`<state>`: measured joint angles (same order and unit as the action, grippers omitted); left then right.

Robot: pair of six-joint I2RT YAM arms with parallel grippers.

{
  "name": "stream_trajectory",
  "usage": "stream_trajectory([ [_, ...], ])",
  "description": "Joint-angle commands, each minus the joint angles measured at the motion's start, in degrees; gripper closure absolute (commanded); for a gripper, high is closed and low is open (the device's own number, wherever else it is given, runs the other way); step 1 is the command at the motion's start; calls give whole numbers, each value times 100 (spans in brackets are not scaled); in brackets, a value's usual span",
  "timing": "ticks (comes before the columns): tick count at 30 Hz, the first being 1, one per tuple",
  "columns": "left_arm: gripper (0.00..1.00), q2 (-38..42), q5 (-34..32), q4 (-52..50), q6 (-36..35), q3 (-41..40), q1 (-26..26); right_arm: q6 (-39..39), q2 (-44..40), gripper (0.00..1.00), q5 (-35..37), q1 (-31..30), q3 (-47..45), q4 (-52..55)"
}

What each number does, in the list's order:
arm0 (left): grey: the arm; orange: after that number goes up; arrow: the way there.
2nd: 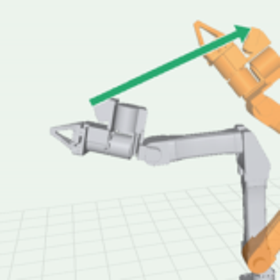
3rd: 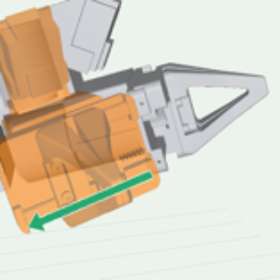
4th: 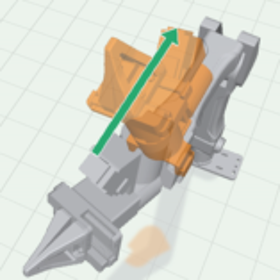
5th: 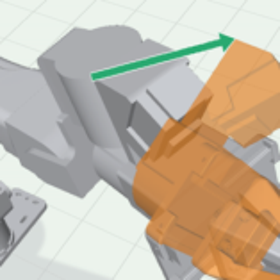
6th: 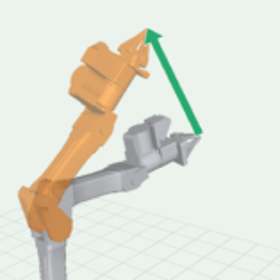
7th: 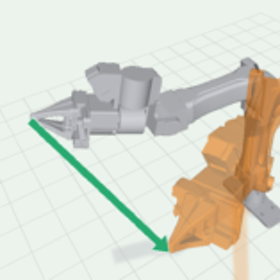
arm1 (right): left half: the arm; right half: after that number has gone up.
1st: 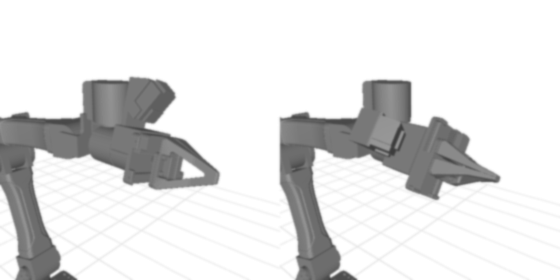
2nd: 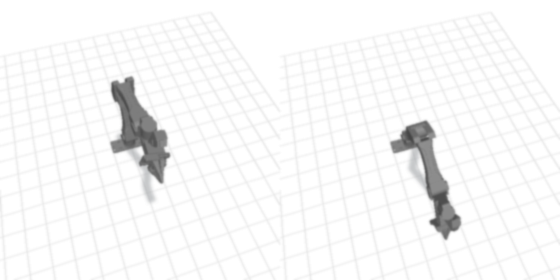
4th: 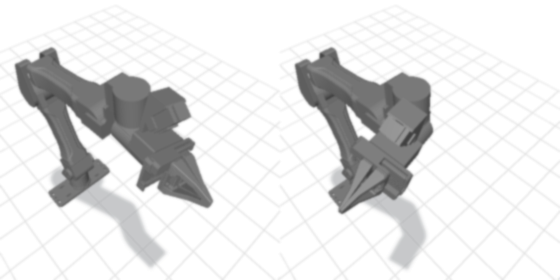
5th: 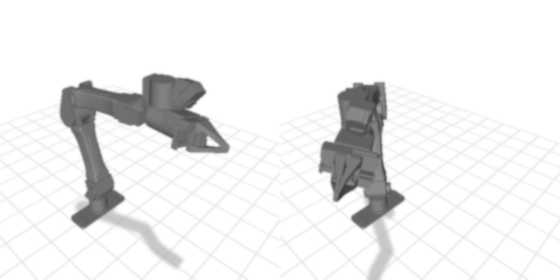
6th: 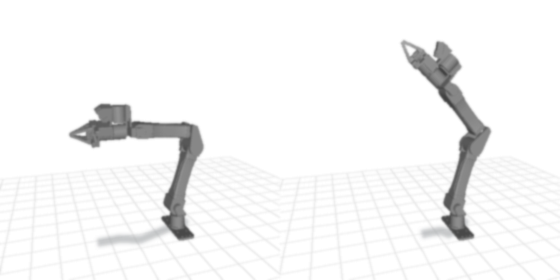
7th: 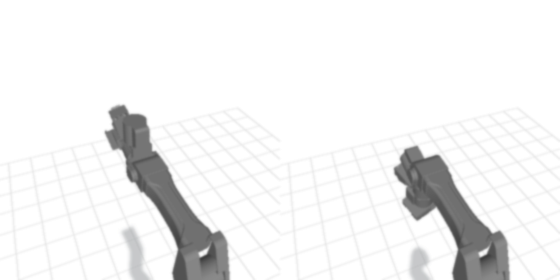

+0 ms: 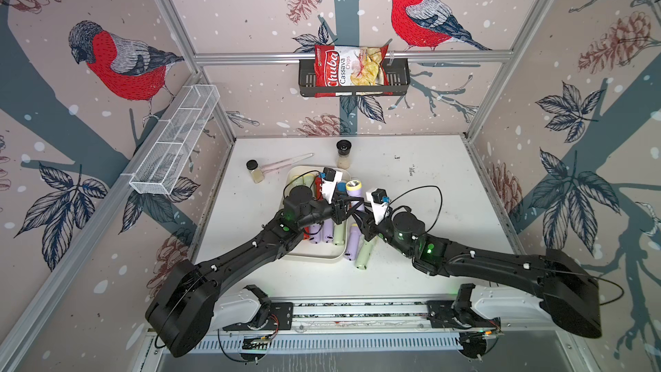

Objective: Put the flashlights into the storage boxes
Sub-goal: Place the flashlight at the storage box.

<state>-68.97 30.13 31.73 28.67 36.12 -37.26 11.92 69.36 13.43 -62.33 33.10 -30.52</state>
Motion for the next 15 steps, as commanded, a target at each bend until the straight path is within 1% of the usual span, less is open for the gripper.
stream_trajectory([
  [1,72,118,-262,-74,-128,60,8,2,-52,69,189,-25,-16,-308],
  [4,73,220,-494,-549,-295,136,30,35,-128,66,263,-22,-114,-372],
  [6,73,228,-657,-1011,-404,268,65,48,-151,56,337,-23,-163,-395],
  [7,74,231,-716,-1184,-448,308,98,69,-160,43,384,-25,-180,-397],
  [8,74,243,-736,-1370,-479,350,147,85,-173,1,406,-25,-202,-393],
  [13,74,376,-682,-1866,-367,391,530,211,-396,0,364,15,-480,-646],
  [15,74,402,-788,-2345,-419,526,659,290,-541,0,388,61,-602,-726],
])
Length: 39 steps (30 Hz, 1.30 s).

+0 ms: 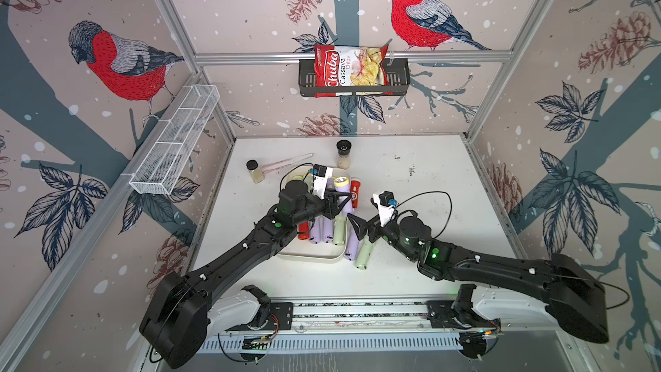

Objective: Put the flashlights into the storage boxes
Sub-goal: Place the flashlight at the storage box.

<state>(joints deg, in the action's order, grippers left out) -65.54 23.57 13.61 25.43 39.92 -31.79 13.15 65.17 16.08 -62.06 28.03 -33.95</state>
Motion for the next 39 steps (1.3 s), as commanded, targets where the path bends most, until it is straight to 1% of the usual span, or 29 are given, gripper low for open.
stream_trajectory([
  [1,74,59,-272,-909,-165,254,165,212,-195,0,149,73,-169,-423],
  [5,74,-2,-931,-2449,-420,716,384,424,-477,1,-49,318,-426,-506],
  [8,74,-76,-1250,-3302,-430,897,586,606,-566,1,-333,595,-480,-389],
  [14,74,-269,-1532,-4322,-520,971,1096,786,-562,0,-612,908,-472,-154],
  [17,74,-429,-1891,-4699,-543,1044,1315,814,-534,0,-712,972,-458,-138],
  [19,73,-571,-2125,-4899,-487,1141,1405,828,-493,0,-740,1001,-431,-86],
  [25,73,-975,-2356,-4968,-485,1227,1490,844,-354,0,-789,1018,-377,-58],
  [30,72,-1488,-2570,-5346,-319,1441,1508,808,-246,0,-881,1026,-301,-24],
  [35,71,-1890,-2422,-5461,-257,1509,1508,766,-145,1,-871,1022,-266,1],
  [39,71,-1937,-2296,-5457,-226,1468,1513,756,-154,0,-835,1022,-269,-5],
])
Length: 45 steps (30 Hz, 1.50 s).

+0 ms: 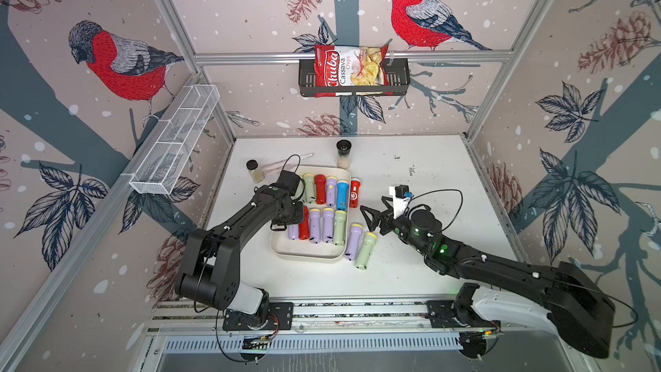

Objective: Put the flashlights into the storage boxes
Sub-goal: Place the flashlight at the storage box, then pick up the flashlight from the center of the board.

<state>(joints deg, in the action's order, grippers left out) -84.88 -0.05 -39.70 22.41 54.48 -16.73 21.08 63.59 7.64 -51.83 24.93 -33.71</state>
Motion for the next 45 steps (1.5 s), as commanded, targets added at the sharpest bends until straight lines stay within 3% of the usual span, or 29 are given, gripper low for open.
stream_trajectory([
  [1,70,9,77,-146,103,1,5,-42,7,0,20,2,38,-33],
  [18,62,-196,-249,-510,406,-43,2,-65,-23,0,94,5,13,36],
  [24,47,60,-442,-694,482,51,-5,-34,19,0,76,0,30,24],
  [32,48,568,74,-674,310,421,-59,-42,10,0,164,-1,95,127],
  [38,49,893,44,-514,364,703,-777,123,28,0,363,129,-4,76],
  [41,50,1153,342,-53,466,508,-1276,311,34,1,145,377,-84,77],
  [45,51,1231,254,201,803,507,-2000,544,63,0,-133,755,-93,258],
])
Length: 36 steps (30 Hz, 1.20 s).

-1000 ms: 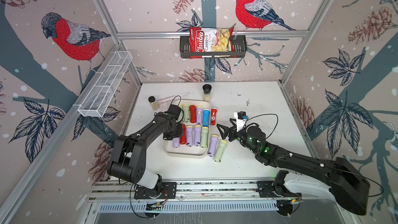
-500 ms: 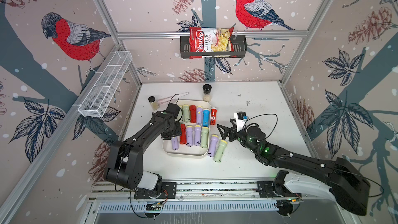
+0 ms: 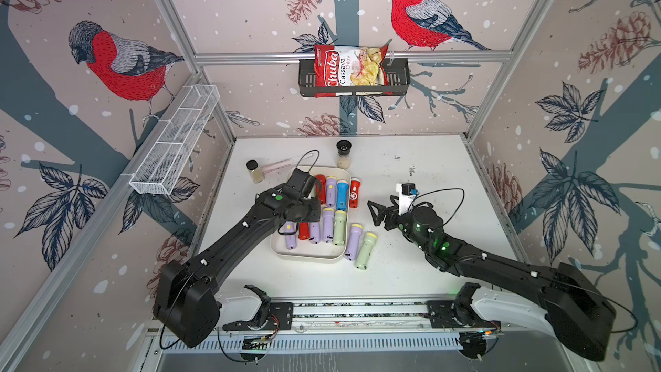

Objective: Put the flashlights into the storage boxes
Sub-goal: Pick up the flashlight from the center of the board.

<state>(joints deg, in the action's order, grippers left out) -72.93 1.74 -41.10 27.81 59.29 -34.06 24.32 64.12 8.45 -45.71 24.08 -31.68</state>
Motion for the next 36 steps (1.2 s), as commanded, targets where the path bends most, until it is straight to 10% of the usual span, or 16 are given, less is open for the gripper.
stream_trajectory([
  [1,51,25,17,409,364,46,-477,254,7,0,-301,228,-13,89],
  [9,51,-1024,-189,1044,602,403,-1624,585,-107,0,-704,969,-153,368],
  [36,47,-4974,-2102,-126,129,4229,-1278,454,-717,0,-981,1707,-570,819],
])
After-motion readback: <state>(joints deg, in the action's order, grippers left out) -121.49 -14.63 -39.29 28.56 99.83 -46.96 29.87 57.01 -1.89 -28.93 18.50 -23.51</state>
